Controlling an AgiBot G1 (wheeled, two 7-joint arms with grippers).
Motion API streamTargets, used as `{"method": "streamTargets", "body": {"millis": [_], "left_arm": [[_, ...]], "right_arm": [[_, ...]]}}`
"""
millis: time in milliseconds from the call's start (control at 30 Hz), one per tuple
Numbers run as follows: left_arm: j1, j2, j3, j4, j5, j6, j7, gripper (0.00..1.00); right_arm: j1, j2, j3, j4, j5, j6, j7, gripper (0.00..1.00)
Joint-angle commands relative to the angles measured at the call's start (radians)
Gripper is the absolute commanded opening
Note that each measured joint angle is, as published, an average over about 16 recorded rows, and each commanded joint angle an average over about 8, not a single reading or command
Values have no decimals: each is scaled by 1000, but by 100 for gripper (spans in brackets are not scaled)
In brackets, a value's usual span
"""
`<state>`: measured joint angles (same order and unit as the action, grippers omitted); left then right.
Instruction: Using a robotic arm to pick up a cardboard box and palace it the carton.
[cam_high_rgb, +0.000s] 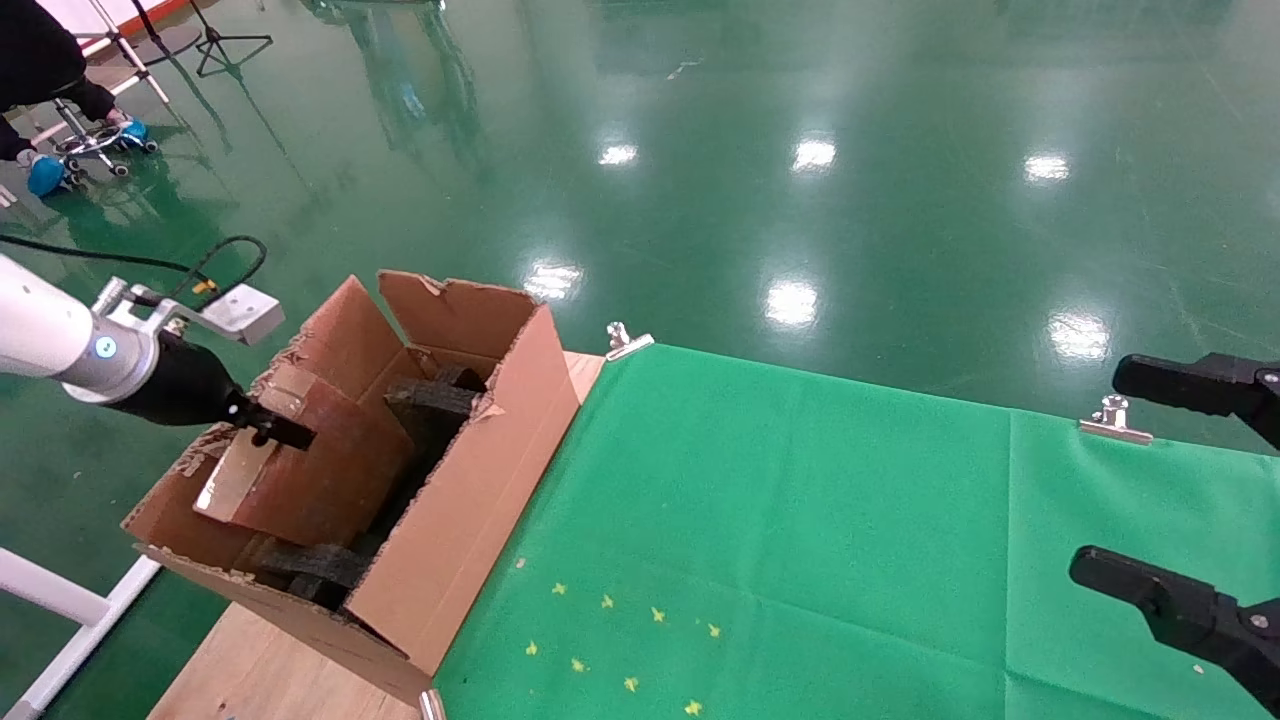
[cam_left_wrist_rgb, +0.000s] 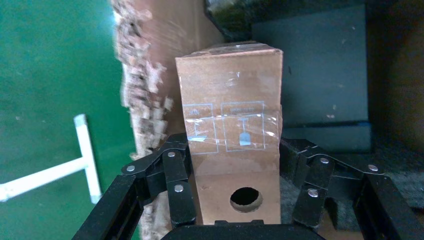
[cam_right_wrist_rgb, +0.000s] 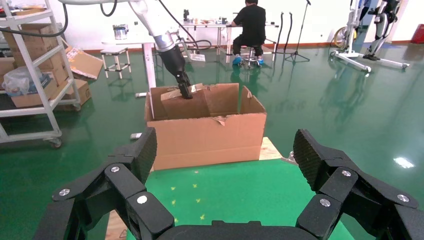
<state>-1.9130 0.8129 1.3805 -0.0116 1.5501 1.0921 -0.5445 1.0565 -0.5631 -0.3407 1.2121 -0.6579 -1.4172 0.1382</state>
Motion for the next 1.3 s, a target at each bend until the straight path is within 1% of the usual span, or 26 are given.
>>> {"method": "streamTargets", "body": {"millis": [33,133,167,400,433,1067,1200,1300], "left_arm": [[11,-1,-3,5,-5,18,-1,0],[24,-4,-10,10,-15,14,-5,0],[27,-5,-13,11,-19,10,-7,9],[35,-12,-28,19,-40,-17,-12,97],[36,-13,-29,19,-41,-19,-12,100],[31,-10,-26,16,-36,-15,-11,100],[9,-8,-29,7,-41,-12,-9,100],[-30,-11,-40,-9,-57,2,-1,100]], "right_arm": [[0,0,0,0,0,0,0,100],[0,0,0,0,0,0,0,100],[0,0,0,0,0,0,0,100],[0,0,0,0,0,0,0,100],[0,0,0,0,0,0,0,100],[0,0,0,0,0,0,0,100],[0,0,0,0,0,0,0,100],[0,0,0,0,0,0,0,100]]}}
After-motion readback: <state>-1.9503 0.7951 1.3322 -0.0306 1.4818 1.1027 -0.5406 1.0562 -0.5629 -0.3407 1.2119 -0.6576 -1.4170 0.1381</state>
